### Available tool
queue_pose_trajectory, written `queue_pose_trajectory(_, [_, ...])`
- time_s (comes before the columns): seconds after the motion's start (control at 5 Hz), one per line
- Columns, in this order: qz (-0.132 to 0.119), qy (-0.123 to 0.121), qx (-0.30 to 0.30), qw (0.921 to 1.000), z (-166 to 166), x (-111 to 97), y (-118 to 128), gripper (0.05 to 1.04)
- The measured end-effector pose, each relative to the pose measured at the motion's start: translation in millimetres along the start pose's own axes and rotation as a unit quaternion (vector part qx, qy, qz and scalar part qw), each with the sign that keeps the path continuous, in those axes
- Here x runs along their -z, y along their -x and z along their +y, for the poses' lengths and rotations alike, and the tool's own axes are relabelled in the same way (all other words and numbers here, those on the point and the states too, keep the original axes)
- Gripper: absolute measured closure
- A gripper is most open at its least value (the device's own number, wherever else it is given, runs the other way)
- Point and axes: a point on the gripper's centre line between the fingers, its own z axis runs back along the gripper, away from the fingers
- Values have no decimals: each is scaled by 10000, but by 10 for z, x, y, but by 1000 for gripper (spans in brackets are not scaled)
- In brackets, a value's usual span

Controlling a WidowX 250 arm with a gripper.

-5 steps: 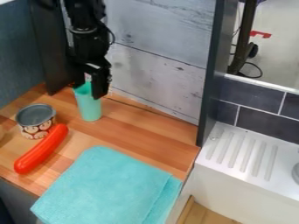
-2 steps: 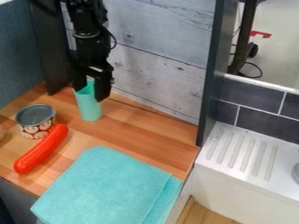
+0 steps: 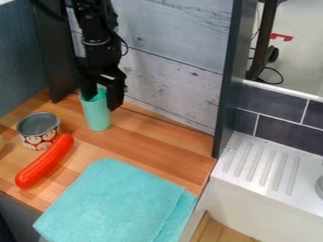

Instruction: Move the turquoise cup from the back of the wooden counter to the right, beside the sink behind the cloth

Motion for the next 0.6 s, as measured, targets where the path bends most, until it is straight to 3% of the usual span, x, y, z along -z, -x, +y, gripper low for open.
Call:
queue_pose_trajectory(0.2, [-29, 15, -90, 10000, -2, 78, -29, 83])
queue_pose_trajectory(0.4, [108, 12, -194, 9998, 2, 202, -14, 137])
queue_pose_trajectory(0.6, [255, -14, -351, 9991, 63, 344, 25, 418])
